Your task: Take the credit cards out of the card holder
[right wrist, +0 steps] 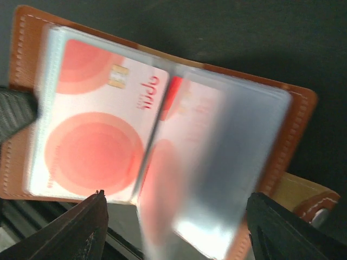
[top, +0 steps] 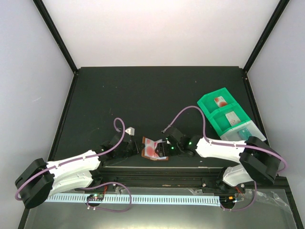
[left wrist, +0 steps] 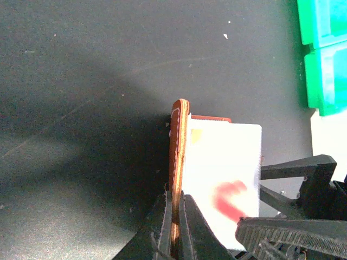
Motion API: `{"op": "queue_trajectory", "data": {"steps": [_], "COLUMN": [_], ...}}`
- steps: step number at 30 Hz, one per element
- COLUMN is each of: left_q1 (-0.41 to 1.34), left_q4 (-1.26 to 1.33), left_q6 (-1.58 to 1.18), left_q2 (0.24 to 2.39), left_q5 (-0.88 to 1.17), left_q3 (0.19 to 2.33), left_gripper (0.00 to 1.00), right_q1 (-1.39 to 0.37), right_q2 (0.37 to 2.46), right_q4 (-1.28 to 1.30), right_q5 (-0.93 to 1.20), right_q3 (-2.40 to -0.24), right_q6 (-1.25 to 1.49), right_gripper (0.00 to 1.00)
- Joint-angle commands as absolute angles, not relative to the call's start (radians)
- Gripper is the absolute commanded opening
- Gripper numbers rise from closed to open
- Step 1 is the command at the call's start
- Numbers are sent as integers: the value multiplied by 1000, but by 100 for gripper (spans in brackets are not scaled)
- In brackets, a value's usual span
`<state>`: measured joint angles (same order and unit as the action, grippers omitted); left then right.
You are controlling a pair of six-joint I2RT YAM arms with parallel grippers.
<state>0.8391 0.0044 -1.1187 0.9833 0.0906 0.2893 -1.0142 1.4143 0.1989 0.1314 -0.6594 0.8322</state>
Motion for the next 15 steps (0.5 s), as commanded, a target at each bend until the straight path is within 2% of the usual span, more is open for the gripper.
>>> {"op": "queue_trajectory", "data": {"steps": [1,6,11,12,15], "left_q1": [842,841,836,833,826], "left_q4": [-12,-17,-28,-40,-86], "left_q6": [-1112,-1119,-1118,-1118,-1121], "left_q2": [998,996,989,982,946], "left_q5": [50,24,9,7,-7], "left_q3": [328,319,312,318,325], "left_gripper": [2,1,2,5,24], "right_q1": [-1017,-1017,-1017,-1017,-1017], "right_q2": [1350,1253,1203,1208,1246], "right_q4": [287,333,298,288,257], "right_q5": [13,-64,-36,-22,14], "right_q3": [-628,-592,-593,-599,-625], "right_q6": [819,812,768,764,759], "right_gripper": [71,69,65,63,56]}}
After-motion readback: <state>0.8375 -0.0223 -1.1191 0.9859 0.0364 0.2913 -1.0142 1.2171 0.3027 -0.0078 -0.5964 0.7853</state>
